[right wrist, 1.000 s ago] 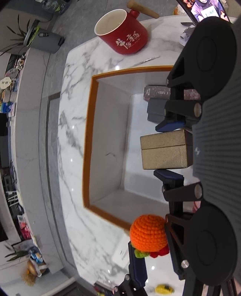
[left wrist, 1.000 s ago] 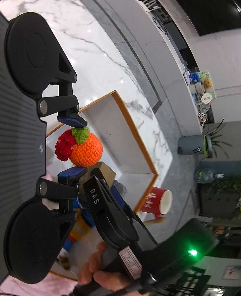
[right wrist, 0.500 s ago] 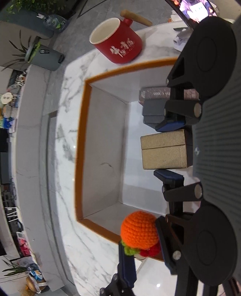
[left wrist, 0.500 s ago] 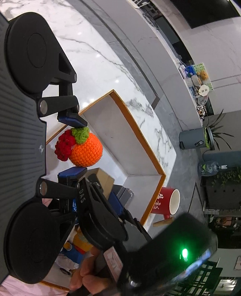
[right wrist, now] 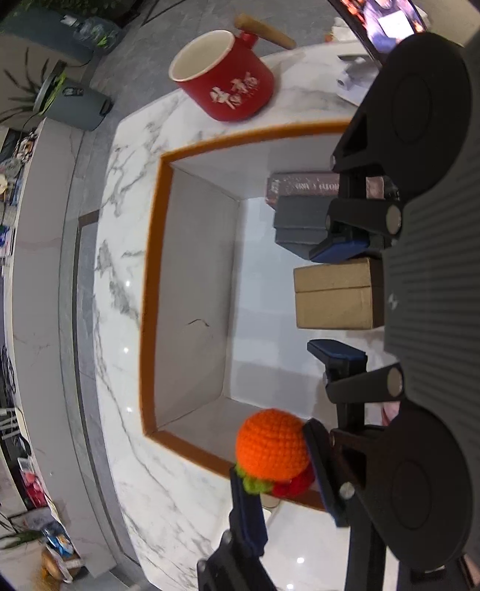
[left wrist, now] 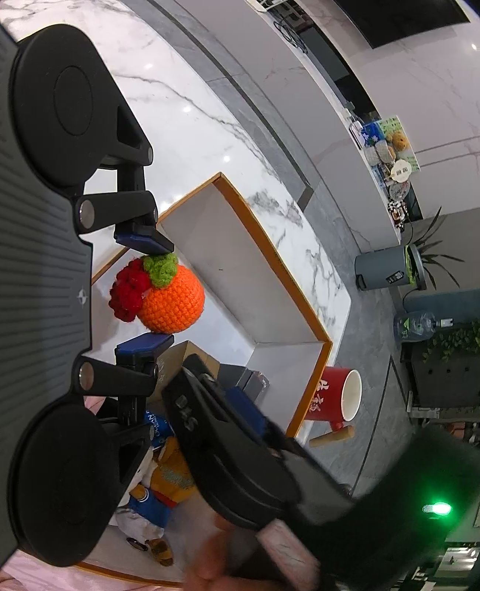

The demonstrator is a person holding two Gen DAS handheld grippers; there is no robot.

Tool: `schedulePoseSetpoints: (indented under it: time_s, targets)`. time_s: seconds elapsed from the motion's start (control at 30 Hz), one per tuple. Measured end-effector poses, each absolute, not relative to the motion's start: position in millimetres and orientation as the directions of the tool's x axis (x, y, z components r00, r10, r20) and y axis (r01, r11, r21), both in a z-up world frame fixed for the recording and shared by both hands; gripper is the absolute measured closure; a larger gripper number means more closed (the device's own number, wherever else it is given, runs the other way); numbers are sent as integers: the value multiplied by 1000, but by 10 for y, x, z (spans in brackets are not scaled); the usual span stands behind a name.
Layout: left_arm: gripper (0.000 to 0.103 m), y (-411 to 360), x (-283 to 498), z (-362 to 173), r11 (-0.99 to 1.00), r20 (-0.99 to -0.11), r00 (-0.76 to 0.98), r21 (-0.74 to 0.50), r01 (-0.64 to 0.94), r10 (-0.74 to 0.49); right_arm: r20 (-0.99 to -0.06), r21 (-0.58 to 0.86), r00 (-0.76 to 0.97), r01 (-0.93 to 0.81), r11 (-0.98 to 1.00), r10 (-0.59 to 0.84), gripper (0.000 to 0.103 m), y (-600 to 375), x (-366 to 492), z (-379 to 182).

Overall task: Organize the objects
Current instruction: 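Carry the crochet fruit with the left tool while the right carries the brown box over the shoebox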

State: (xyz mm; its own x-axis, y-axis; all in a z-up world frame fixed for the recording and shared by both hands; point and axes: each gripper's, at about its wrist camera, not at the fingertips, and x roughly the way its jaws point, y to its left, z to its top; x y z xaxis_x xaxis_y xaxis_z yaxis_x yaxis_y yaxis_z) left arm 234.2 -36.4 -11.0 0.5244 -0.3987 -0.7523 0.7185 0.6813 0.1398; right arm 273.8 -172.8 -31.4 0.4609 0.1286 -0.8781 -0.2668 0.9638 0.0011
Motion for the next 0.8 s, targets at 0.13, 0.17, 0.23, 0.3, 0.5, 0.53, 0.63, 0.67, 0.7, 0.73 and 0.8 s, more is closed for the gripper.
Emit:
schedulePoseSetpoints:
  time_s: [0.13,0.17,0.23,0.3,0.5,0.53,0.63,0.67,0.7,0.73,0.8]
  targets:
    - [51,-400,2334,-157,665,-759,522,160,729,-389,-897,-9,417,-352,936,148,77,-1771,2733,-218]
    - [51,-413,2336,-171,661,-760,521,165,732,-387,-903,-14,403,-377,926,150,81,-1776,2716,-213]
    - [51,-435,2332,-196,654,-765,519,173,737,-383,-913,-36,382,-425,904,144,83,-1775,2673,-208]
    - [51,-462,2338,-221,647,-769,515,179,741,-378,-923,-52,362,-461,886,134,85,-1764,2615,-233]
    - [51,-525,2374,-276,640,-781,503,179,747,-369,-932,-25,335,-447,894,141,89,-1795,2640,-394]
    - [51,-531,2378,-282,636,-781,504,184,749,-368,-934,-13,324,-446,895,148,89,-1800,2648,-409]
    - [51,-551,2397,-299,621,-787,500,195,759,-363,-932,10,318,-456,890,174,88,-1809,2641,-363]
    - [51,-563,2409,-308,615,-789,501,206,762,-357,-926,10,329,-462,887,182,86,-1809,2648,-327]
    - [51,-571,2417,-319,609,-790,504,218,763,-348,-918,9,347,-470,883,194,86,-1810,2662,-285]
    - [51,-576,2424,-333,601,-793,507,233,765,-339,-906,1,370,-483,876,204,86,-1803,2692,-248]
    - [51,-583,2449,-354,583,-800,502,247,774,-327,-888,-17,397,-532,846,232,69,-1759,2760,-211]
